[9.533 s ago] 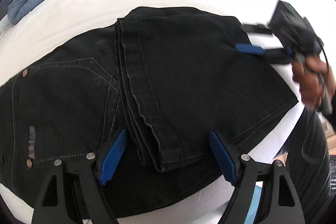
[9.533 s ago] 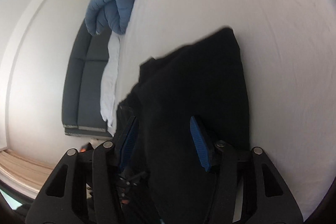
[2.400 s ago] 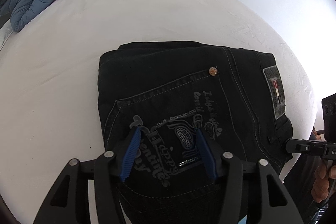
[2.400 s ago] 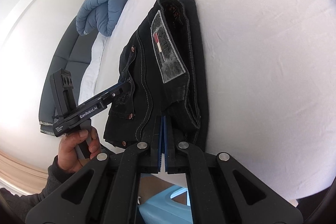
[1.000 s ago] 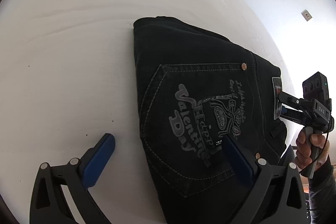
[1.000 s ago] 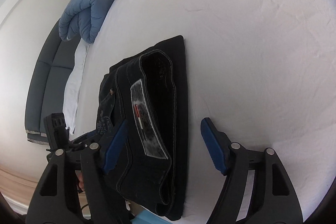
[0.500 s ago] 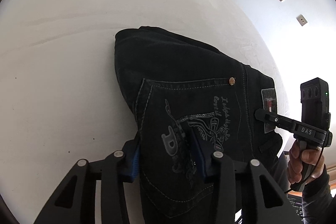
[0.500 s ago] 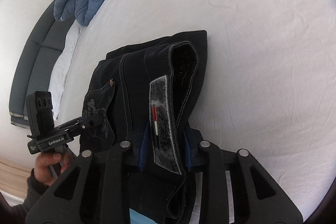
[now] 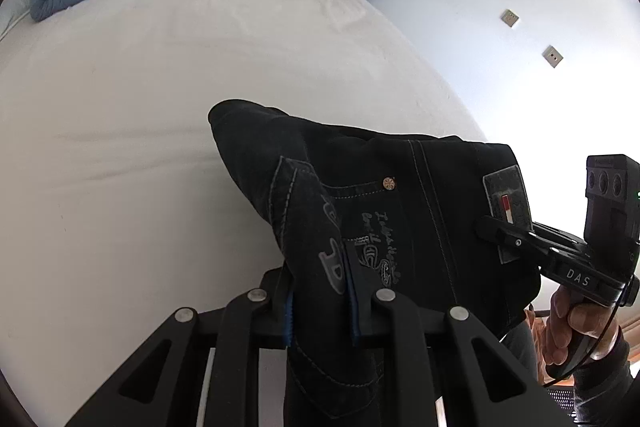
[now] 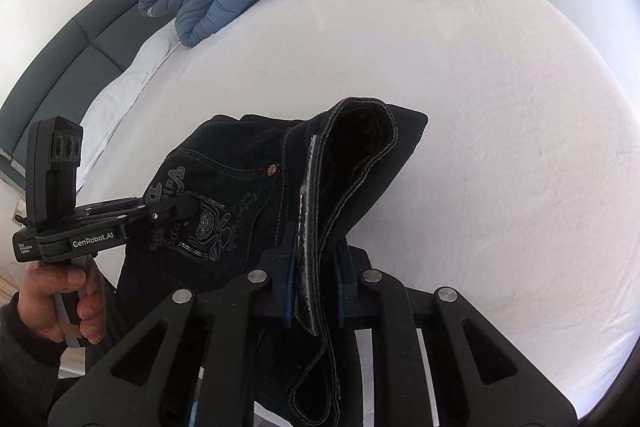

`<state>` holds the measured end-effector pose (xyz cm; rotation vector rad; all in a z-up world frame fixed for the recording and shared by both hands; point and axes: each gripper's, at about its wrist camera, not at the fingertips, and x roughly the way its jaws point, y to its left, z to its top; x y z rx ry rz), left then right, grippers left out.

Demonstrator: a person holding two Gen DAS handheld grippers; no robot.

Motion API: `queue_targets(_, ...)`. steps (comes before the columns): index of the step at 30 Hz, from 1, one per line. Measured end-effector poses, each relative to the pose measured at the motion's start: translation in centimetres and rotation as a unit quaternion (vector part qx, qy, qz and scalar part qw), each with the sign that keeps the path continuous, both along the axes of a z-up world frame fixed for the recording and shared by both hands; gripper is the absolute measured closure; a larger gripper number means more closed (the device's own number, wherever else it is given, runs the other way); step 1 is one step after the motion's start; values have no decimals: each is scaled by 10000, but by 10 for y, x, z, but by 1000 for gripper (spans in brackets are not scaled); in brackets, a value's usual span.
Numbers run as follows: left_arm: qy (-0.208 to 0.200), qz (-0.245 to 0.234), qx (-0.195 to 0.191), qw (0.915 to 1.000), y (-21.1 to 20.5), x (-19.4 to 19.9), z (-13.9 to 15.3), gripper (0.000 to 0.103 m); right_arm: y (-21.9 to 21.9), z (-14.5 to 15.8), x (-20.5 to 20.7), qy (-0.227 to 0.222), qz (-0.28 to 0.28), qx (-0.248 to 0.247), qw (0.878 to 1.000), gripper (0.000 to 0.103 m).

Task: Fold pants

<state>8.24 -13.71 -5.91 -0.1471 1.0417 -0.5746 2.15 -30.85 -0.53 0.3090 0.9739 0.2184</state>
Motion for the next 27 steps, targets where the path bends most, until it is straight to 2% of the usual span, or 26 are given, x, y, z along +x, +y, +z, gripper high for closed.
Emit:
queue_targets(4, -270, 19, -81, 9996, 0, 35, 28, 83, -22, 30, 32, -276, 49, 34, 9996, 90)
queue_targets(7, -397, -9, 79, 9992, -8, 68, 35, 82, -40, 35, 64, -317, 54, 165, 9993, 90)
queue_targets(11, -326, -15, 221, 9992, -12, 109, 21, 82, -64, 10, 99, -125, -115, 527, 9985, 90)
queue_targets(13, -209, -43, 301, 9993, -25, 122, -3, 82, -76, -13, 114, 29, -206, 646, 9977, 90)
queue_targets(15, 22, -56, 355, 9994, -38, 135, -31, 81, -94, -47, 126, 405, -326, 779, 9956, 89)
queue_targets(17, 245, -35, 474, 9986, -47, 146, -60, 72, -110, -84, 132, 824, -566, 857, 9913, 82)
queue_targets(18, 241, 12, 514, 9984, -47, 144, -68, 69, -119, -97, 132, 877, -651, 965, 9893, 72)
queue_targets(20, 207, 184, 458, 9986, -42, 142, -78, 52, -142, -113, 125, 683, -745, 1730, 9797, 69)
queue_targets(21, 231, 255, 388, 9987, -37, 143, -81, 47, -150, -116, 118, 594, -761, 2017, 9747, 66)
queue_targets(22, 255, 284, 284, 9989, -33, 144, -83, 44, -153, -115, 113, 554, -768, 2093, 9733, 65)
queue_targets(23, 233, 268, 183, 9992, -29, 142, -84, 43, -155, -112, 107, 528, -809, 2059, 9738, 63)
queue_targets(25, 76, 273, 218, 9994, -24, 131, -79, 38, -158, -101, 98, 485, -996, 1944, 9746, 57)
queue_targets(27, -253, 337, 124, 9990, -21, 111, -62, 35, -162, -87, 79, 385, -1259, 1824, 9744, 48)
